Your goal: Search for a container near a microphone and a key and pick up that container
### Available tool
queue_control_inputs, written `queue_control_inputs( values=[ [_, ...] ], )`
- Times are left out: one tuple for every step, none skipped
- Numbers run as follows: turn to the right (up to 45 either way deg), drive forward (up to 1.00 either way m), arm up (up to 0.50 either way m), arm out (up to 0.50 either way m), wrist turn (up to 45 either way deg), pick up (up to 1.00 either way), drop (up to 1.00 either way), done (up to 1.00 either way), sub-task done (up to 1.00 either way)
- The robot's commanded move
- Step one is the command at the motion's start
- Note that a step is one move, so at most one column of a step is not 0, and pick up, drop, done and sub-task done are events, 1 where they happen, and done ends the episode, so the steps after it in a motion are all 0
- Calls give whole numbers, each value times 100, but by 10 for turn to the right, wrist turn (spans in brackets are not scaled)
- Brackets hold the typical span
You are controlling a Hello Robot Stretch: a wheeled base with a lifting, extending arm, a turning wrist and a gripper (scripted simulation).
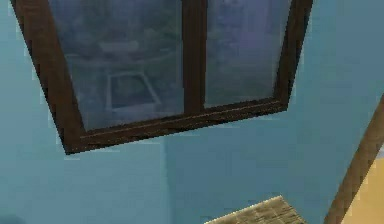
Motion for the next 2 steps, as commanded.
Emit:
queue_control_inputs(
  values=[
    [-450, 0, 0, 0, 0, 0, 0, 0, 0],
    [-270, 0, 0, 0, 0, 0, 0, 0, 0]
  ],
)
